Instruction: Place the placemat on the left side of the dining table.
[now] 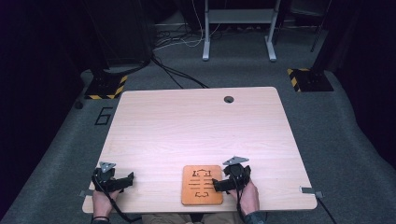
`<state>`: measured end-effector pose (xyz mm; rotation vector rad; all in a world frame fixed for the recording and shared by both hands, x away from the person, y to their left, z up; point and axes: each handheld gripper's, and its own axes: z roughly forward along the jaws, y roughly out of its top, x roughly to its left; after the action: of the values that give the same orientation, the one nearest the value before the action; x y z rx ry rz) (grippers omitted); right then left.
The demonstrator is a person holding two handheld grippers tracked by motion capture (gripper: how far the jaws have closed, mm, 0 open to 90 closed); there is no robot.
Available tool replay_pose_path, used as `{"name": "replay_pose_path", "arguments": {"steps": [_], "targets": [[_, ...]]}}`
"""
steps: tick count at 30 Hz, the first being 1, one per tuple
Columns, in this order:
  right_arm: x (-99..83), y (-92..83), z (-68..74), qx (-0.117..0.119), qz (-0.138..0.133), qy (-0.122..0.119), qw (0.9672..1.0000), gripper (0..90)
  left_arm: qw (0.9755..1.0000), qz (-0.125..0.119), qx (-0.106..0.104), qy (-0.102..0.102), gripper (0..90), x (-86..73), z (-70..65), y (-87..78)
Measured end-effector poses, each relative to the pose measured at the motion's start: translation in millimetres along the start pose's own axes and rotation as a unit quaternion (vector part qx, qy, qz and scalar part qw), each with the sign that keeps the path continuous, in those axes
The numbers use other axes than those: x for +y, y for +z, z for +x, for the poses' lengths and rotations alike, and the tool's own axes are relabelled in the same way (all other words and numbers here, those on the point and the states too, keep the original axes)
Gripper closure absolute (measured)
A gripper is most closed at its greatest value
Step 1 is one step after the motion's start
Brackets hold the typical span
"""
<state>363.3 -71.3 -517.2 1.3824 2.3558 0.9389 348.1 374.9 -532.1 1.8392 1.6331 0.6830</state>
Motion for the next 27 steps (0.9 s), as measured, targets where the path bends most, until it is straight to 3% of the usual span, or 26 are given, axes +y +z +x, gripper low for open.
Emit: {"name": "replay_pose_path", "arguments": {"steps": [12, 27], "targets": [[-2.2, -1.8, -6.2, 0.004, 0.005, 0.010, 0.9999, 0.0, 1.0000, 0.000, 0.000, 0.000, 0.1, 0.0, 0.0, 0.1], [-6.6, -5.3, -13.8, 0.011, 0.001, 0.005, 0.9999, 0.0, 1.0000, 0.000, 0.001, -0.001, 0.1, 0.0, -0.2, 0.0]]}}
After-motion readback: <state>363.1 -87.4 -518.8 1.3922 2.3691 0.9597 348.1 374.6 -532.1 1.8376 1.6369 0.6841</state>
